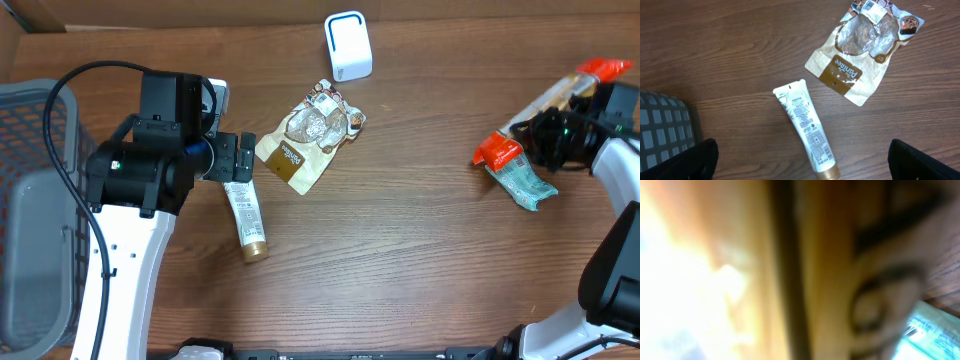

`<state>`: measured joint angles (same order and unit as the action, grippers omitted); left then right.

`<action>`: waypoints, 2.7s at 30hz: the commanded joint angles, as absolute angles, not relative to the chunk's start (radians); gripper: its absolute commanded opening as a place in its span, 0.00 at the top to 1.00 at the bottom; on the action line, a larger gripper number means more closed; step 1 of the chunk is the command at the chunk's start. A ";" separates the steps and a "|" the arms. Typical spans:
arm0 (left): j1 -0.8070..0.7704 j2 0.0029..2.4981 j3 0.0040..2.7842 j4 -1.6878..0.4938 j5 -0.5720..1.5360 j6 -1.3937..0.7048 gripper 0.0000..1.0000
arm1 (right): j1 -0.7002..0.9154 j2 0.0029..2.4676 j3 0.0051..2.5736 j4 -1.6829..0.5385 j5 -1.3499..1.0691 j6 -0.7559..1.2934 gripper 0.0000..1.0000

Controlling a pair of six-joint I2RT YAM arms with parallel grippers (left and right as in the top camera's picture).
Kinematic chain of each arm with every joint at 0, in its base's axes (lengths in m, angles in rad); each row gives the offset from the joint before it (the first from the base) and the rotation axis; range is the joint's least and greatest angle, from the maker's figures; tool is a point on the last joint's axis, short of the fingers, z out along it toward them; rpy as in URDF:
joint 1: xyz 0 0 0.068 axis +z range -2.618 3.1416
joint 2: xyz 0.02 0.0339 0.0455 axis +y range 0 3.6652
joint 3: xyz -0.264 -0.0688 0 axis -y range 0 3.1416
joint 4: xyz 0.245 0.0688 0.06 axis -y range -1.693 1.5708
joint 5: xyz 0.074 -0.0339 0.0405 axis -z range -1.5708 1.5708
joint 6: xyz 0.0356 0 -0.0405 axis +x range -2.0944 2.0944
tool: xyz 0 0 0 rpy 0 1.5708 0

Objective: Scan the item barcode
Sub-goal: 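Carry the pasta pack right and release it beside the mint packet, then move the right gripper left to the brown-and-clear bread bag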

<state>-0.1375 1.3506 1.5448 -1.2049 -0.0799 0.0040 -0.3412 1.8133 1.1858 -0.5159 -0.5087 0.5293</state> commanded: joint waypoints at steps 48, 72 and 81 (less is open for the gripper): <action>-0.138 1.355 1.553 -1.204 -0.085 0.023 0.00 | 0.420 2.106 1.341 -0.227 -0.486 0.865 0.32; -0.138 1.355 1.553 -1.204 -0.085 0.023 0.00 | 0.477 2.312 1.340 -0.044 -0.421 0.879 0.96; -0.138 1.355 1.553 -1.204 -0.085 0.023 0.00 | 0.425 2.211 1.343 -0.187 -0.649 0.652 0.96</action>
<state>-0.1375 1.3506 1.5448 -1.2049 -0.0803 0.0040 0.4458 2.2448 1.3689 -0.1066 -0.5884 0.7906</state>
